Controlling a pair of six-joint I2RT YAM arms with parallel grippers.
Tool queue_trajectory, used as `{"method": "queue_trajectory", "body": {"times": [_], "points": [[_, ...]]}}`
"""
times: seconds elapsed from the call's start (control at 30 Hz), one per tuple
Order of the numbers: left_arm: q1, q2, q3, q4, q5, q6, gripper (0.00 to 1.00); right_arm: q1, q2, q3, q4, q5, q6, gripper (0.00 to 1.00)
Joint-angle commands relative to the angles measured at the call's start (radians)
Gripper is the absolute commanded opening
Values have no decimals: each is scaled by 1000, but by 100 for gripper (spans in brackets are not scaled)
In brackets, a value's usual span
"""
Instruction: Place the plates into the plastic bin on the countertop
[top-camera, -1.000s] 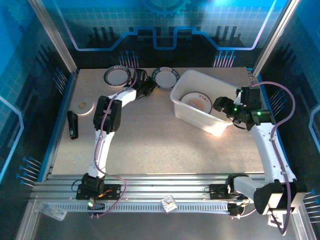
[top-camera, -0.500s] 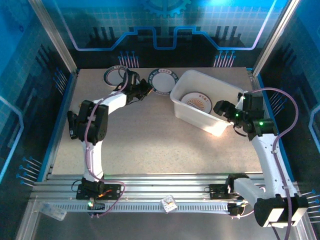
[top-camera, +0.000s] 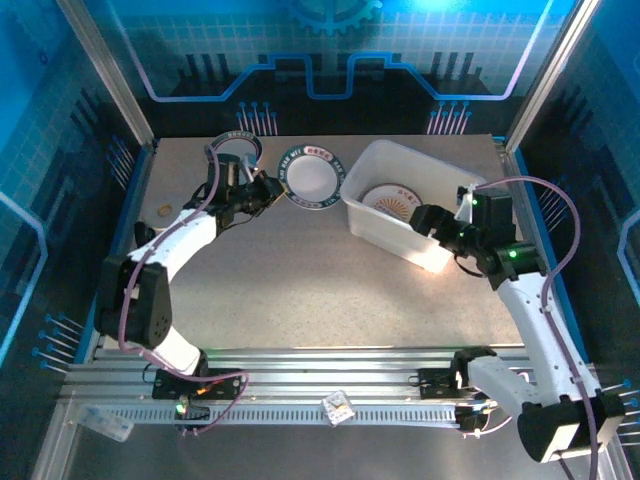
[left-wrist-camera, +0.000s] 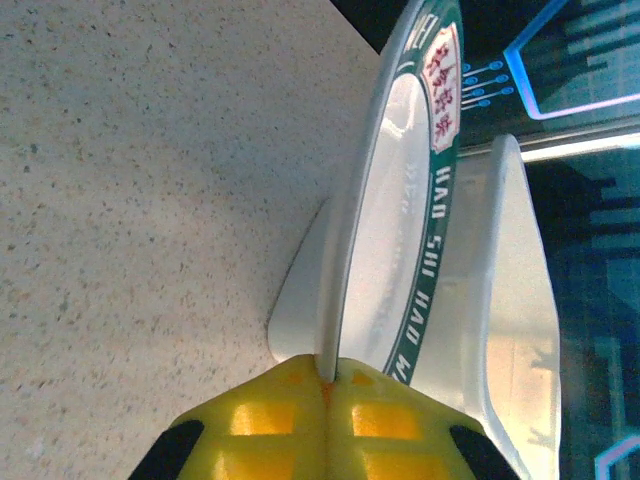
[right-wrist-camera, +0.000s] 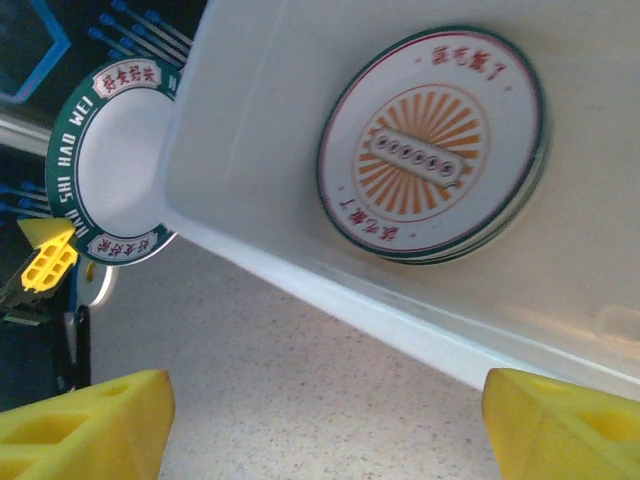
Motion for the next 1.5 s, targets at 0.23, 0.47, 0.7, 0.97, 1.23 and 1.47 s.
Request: {"method": "queue_trajectory", "body": {"times": [0.23,0.47,0.7,0.97,1.23,1.47], "points": [[13,-208,-17,-102,76,89,0,159,132,116,104,-79,-6,81],[17,-266,-18,-165,45,121,0,194,214,169,154,-113,14,80],[17,-279,9,-156,127,97,0,204,281,202,218,-162,30,74],[-3,-257,34,-130,218,88,0,216,356,234,278,-205,46,58],[-40,-243,46,-101,242,80,0,218,399,235,315,-219,64,49],[-54,-234,49,-74,258,68,0,218,416,221,342,-217,92,42]]}}
